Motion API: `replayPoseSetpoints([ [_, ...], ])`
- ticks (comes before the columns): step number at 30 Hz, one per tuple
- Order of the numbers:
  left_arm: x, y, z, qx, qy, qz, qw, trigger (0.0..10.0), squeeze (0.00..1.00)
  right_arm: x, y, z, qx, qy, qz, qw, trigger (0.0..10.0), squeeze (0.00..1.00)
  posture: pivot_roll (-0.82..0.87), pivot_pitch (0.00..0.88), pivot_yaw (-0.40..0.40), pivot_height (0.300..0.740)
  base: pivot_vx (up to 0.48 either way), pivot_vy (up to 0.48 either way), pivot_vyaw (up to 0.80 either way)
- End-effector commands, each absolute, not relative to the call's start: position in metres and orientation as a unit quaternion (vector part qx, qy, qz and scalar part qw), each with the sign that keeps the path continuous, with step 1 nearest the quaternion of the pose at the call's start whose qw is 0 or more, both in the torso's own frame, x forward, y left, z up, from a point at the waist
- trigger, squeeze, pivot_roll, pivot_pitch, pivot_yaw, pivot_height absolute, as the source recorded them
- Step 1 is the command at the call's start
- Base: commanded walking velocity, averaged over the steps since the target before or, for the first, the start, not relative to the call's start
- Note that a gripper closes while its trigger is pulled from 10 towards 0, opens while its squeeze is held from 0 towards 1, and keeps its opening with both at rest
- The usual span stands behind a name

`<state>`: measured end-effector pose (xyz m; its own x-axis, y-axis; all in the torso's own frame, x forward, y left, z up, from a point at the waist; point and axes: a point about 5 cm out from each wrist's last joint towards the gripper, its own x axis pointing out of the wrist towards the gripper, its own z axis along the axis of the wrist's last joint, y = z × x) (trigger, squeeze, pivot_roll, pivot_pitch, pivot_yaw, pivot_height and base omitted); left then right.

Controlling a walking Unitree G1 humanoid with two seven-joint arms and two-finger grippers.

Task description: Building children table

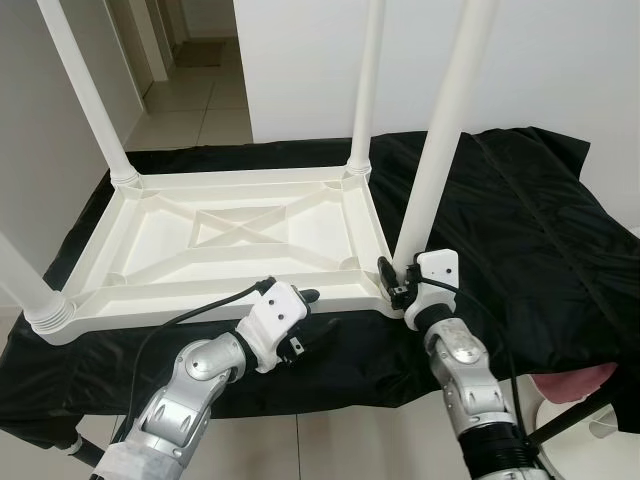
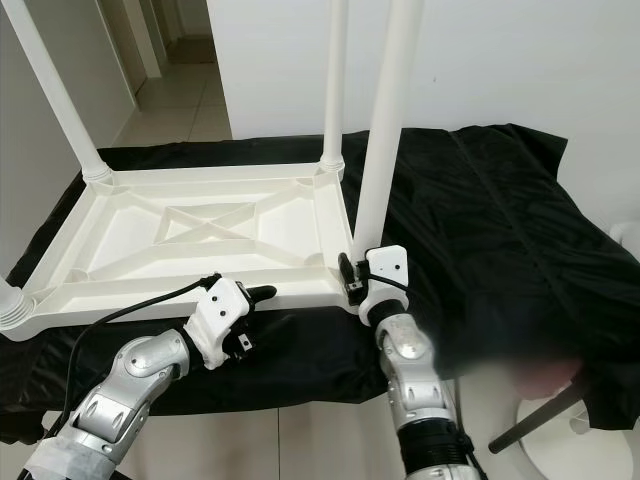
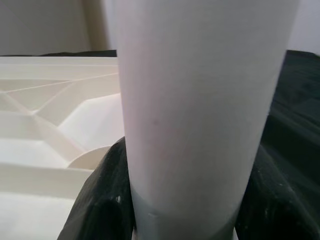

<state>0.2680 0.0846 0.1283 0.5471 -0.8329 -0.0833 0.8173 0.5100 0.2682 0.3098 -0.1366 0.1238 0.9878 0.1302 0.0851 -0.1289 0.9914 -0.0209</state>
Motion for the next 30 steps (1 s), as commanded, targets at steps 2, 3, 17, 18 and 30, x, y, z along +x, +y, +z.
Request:
replayPoseSetpoints([
  [2,0.272,0.090,0.126,0.148,-0.024,-0.448,0.882,10.0,0.00,0.303,-0.132,0.105,0.019,0.009,0.000,1.000,10.0,0.00,0.01,0.000,0.054,0.740,0.000,0.000,0.00],
  [3,0.273,0.090,0.126,0.148,-0.024,-0.447,0.882,10.0,0.00,0.301,-0.127,0.103,0.027,0.015,-0.024,0.999,10.0,0.00,0.00,0.000,0.044,0.740,0.000,0.000,0.00],
  [17,0.274,0.087,0.126,0.147,-0.025,-0.452,0.879,10.0,0.00,0.296,-0.115,0.115,0.061,-0.014,-0.013,0.998,10.0,1.00,-0.01,0.000,0.040,0.740,0.000,0.000,0.00],
  [18,0.274,0.087,0.126,0.147,-0.026,-0.452,0.879,10.0,0.00,0.296,-0.119,0.117,0.062,-0.023,-0.002,0.998,10.0,1.00,-0.01,0.000,0.041,0.740,0.000,0.000,0.00],
  [30,0.275,0.085,0.126,0.145,-0.027,-0.457,0.877,10.0,0.00,0.297,-0.153,0.133,0.021,-0.067,0.132,0.989,10.0,0.00,-0.03,0.000,0.045,0.740,0.000,0.000,0.00],
])
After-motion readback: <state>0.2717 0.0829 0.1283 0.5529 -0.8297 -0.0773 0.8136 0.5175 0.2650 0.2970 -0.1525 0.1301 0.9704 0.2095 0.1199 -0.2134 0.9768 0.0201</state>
